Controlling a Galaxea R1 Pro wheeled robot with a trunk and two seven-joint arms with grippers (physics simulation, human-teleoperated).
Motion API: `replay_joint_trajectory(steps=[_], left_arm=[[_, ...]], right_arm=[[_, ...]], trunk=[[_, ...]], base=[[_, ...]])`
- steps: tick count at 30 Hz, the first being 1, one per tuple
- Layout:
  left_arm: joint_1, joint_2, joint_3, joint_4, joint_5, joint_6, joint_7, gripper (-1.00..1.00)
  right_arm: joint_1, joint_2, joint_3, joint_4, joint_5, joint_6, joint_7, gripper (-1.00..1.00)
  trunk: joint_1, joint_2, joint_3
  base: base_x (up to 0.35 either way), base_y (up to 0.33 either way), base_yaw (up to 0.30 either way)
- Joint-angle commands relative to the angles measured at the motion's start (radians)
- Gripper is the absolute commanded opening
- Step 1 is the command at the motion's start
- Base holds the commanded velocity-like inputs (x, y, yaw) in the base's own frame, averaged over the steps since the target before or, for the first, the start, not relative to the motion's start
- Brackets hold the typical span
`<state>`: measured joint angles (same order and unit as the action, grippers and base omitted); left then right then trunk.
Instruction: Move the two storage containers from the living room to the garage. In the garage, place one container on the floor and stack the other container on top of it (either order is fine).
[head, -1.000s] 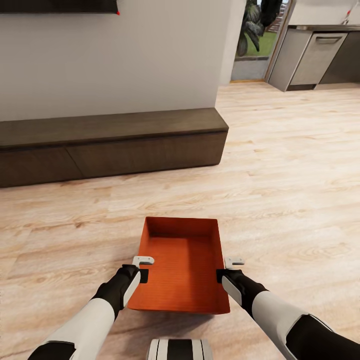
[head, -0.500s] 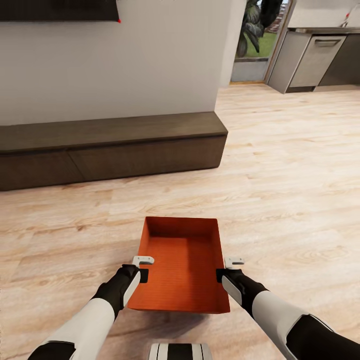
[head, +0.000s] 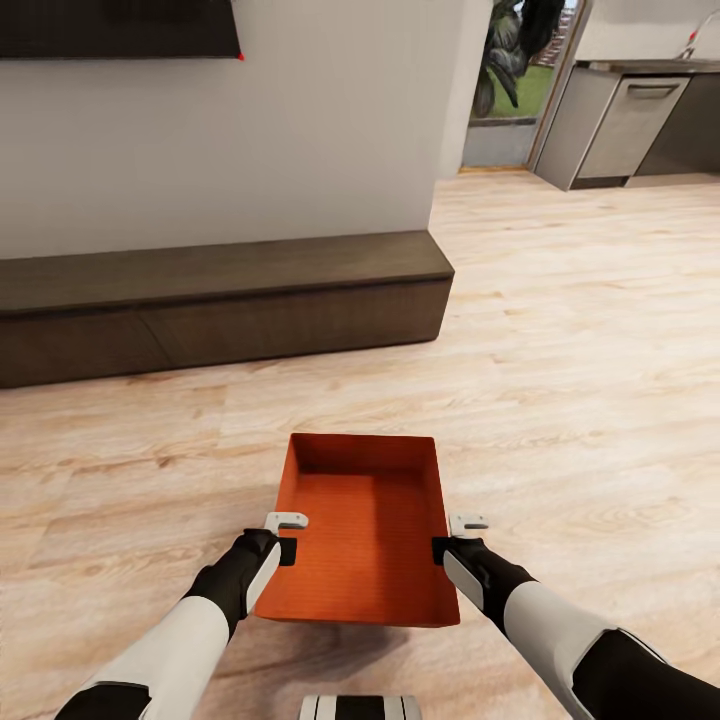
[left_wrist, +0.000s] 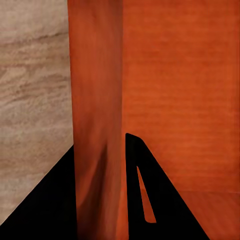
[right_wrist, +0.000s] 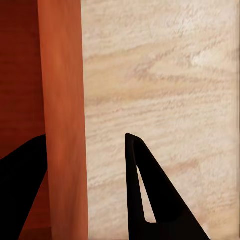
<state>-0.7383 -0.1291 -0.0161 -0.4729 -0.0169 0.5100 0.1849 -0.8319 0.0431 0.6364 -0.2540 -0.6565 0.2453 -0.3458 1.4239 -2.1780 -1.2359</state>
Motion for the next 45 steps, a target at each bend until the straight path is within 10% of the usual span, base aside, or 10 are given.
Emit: replay_joint_trajectory(steps=[1, 45], left_arm=[[0.000, 0.000, -0.005, 0.000, -0.004, 0.007, 0.005, -1.00], [0.000, 0.000, -0.004, 0.000, -0.003, 0.006, 0.007, -1.00]], right_arm=[[-0.001, -0.001, 0.011, -0.006, -0.014, 0.002, -0.002, -1.00], [-0.001, 0.000, 0.011, -0.011, -0.014, 0.005, -0.002, -1.00]], trunk=[[-0.004, 0.007, 0.003], [-0.173, 0.315, 0.140]], base=[[0.000, 0.000, 0.000], [0.000, 0.000, 0.000]])
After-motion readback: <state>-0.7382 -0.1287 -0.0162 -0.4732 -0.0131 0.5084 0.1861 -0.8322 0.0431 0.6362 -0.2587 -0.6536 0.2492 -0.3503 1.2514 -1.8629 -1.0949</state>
